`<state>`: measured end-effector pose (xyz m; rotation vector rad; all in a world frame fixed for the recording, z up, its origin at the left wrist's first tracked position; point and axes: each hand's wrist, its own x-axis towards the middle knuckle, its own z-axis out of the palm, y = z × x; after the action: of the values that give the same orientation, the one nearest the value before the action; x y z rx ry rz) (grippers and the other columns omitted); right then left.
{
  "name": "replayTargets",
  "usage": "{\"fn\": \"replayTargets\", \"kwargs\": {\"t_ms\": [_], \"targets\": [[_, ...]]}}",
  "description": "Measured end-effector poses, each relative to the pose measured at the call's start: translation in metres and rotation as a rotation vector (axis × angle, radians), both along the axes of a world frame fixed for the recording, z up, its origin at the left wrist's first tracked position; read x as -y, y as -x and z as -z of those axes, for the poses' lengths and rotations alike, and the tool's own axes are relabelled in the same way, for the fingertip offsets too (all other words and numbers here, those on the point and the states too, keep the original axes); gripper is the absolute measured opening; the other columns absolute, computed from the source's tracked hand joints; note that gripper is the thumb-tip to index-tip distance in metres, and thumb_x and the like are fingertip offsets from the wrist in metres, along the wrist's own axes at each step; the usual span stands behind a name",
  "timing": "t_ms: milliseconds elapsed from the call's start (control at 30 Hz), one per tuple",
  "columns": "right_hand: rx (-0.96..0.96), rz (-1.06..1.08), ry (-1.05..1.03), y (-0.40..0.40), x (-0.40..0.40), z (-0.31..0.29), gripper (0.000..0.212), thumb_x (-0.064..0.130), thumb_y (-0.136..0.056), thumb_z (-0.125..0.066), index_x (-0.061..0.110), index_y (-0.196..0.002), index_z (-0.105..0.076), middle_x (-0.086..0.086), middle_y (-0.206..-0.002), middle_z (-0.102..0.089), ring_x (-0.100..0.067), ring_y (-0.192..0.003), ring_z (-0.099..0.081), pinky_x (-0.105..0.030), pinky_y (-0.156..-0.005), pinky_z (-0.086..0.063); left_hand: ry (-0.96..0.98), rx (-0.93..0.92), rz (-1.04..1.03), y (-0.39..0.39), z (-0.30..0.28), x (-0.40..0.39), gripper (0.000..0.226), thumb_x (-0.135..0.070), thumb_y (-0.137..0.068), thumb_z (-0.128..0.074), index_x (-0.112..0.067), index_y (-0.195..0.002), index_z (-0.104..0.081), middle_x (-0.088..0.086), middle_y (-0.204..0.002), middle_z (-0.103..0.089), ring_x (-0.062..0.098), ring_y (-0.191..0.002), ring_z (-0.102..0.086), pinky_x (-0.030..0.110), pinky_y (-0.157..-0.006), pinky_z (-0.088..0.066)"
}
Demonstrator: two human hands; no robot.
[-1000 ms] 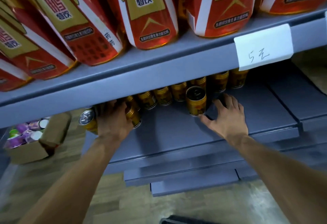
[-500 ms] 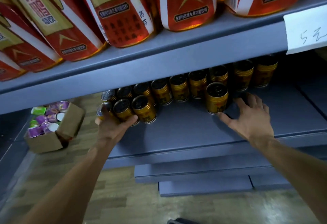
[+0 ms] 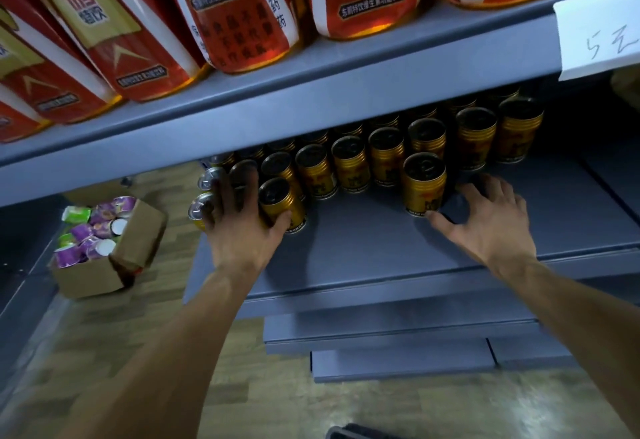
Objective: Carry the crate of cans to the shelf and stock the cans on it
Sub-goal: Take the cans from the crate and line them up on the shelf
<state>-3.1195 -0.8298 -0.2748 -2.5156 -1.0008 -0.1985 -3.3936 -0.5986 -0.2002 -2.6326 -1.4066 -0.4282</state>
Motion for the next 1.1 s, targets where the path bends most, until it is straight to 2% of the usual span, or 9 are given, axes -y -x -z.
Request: {"fn": "replayTargets", "kwargs": {"t_ms": [67, 133, 200, 267, 333, 533, 867, 1000, 1100], "targets": [[-0.002, -0.004, -0.011, 0.0, 0.0, 0.0, 0.086, 0.081, -0.07, -0.039, 0.014, -0.118, -0.063, -0.019, -0.132, -0.052, -0.041, -0.127, -0.043, -0.055, -0.101, -0.04, 0.019, -0.055, -0.016, 0.001, 0.004, -0.001, 0.084, -0.067, -0.086, -0.044, -0.027, -0.155, -0.018, 0.023, -0.159, -0.015, 0.04, -0.146, -0.015, 0.057, -0.115, -0.019], [-0.009, -0.008, -0.021, 0.001, -0.002, -0.002, 0.085, 0.081, -0.07, -0.039, 0.015, -0.118, -0.063, -0.018, -0.132, -0.052, -0.04, -0.127, -0.043, -0.055, -0.102, -0.039, -0.059, 0.069, 0.0, 0.005, 0.006, 0.01, 0.07, -0.052, -0.09, -0.051, -0.016, -0.147, -0.035, 0.027, -0.149, -0.031, 0.043, -0.136, -0.031, 0.055, -0.109, -0.027], [-0.01, 0.0, -0.03, 0.0, -0.003, -0.003, 0.084, 0.081, -0.07, -0.039, 0.015, -0.117, -0.063, -0.018, -0.131, -0.052, -0.04, -0.126, -0.043, -0.055, -0.101, -0.04, -0.162, 0.2, 0.078, 0.01, 0.012, 0.03, 0.04, -0.035, -0.086, -0.057, -0.009, -0.115, -0.055, 0.021, -0.116, -0.052, 0.041, -0.105, -0.051, 0.05, -0.085, -0.043], [-0.017, 0.002, -0.014, 0.002, -0.003, -0.002, 0.084, 0.081, -0.07, -0.039, 0.015, -0.117, -0.063, -0.018, -0.13, -0.053, -0.04, -0.126, -0.044, -0.054, -0.101, -0.04, -0.107, 0.171, 0.11, 0.018, 0.026, 0.048, 0.015, -0.024, -0.084, -0.06, -0.012, -0.083, -0.052, 0.011, -0.083, -0.054, 0.035, -0.074, -0.054, 0.037, -0.059, -0.039], [-0.02, 0.004, -0.016, 0.003, -0.001, -0.001, 0.085, 0.081, -0.07, -0.038, 0.015, -0.116, -0.064, -0.018, -0.129, -0.053, -0.041, -0.125, -0.044, -0.054, -0.101, -0.04, 0.003, 0.059, 0.06, 0.025, 0.034, 0.057, 0.023, -0.024, -0.087, -0.062, -0.014, -0.072, -0.048, 0.006, -0.067, -0.052, 0.032, -0.059, -0.052, 0.03, -0.052, -0.032], [-0.009, 0.008, 0.0, 0.004, -0.004, -0.006, 0.084, 0.082, -0.071, -0.04, 0.017, -0.119, -0.062, -0.017, -0.131, -0.052, -0.039, -0.127, -0.043, -0.052, -0.101, -0.039, 0.169, -0.008, -0.137, 0.009, 0.039, 0.038, 0.03, -0.044, -0.097, -0.044, -0.015, -0.09, -0.052, 0.013, -0.084, -0.065, 0.037, -0.079, -0.063, 0.037, -0.065, -0.049], [-0.1, -0.028, -0.017, 0.013, -0.003, -0.012, 0.08, 0.078, -0.069, -0.042, 0.019, -0.12, -0.06, -0.015, -0.127, -0.056, -0.037, -0.123, -0.046, -0.048, -0.1, -0.04, 0.124, 0.278, -0.214, 0.004, 0.066, 0.038, 0.023, -0.03, -0.091, -0.053, -0.008, -0.086, -0.052, 0.02, -0.076, -0.061, 0.04, -0.072, -0.059, 0.037, -0.06, -0.036], [-0.207, 0.073, -0.229, 0.032, -0.018, -0.02, 0.078, 0.072, -0.068, -0.057, 0.014, -0.12, -0.058, -0.011, -0.115, -0.063, -0.033, -0.112, -0.054, -0.046, -0.09, -0.049, 0.121, 0.311, -0.225, 0.001, 0.072, 0.044, 0.021, -0.029, -0.091, -0.053, -0.008, -0.086, -0.052, 0.021, -0.076, -0.06, 0.04, -0.073, -0.059, 0.038, -0.062, -0.038], [-0.346, 0.153, -0.35, 0.055, -0.053, -0.025, 0.08, 0.053, -0.071, -0.077, 0.007, -0.13, -0.05, -0.013, -0.124, -0.061, -0.032, -0.118, -0.053, -0.044, -0.099, -0.047, 0.13, 0.332, -0.213, -0.005, 0.074, 0.048, 0.02, -0.028, -0.09, -0.054, -0.009, -0.085, -0.051, 0.019, -0.075, -0.06, 0.039, -0.072, -0.059, 0.038, -0.062, -0.04]]}}
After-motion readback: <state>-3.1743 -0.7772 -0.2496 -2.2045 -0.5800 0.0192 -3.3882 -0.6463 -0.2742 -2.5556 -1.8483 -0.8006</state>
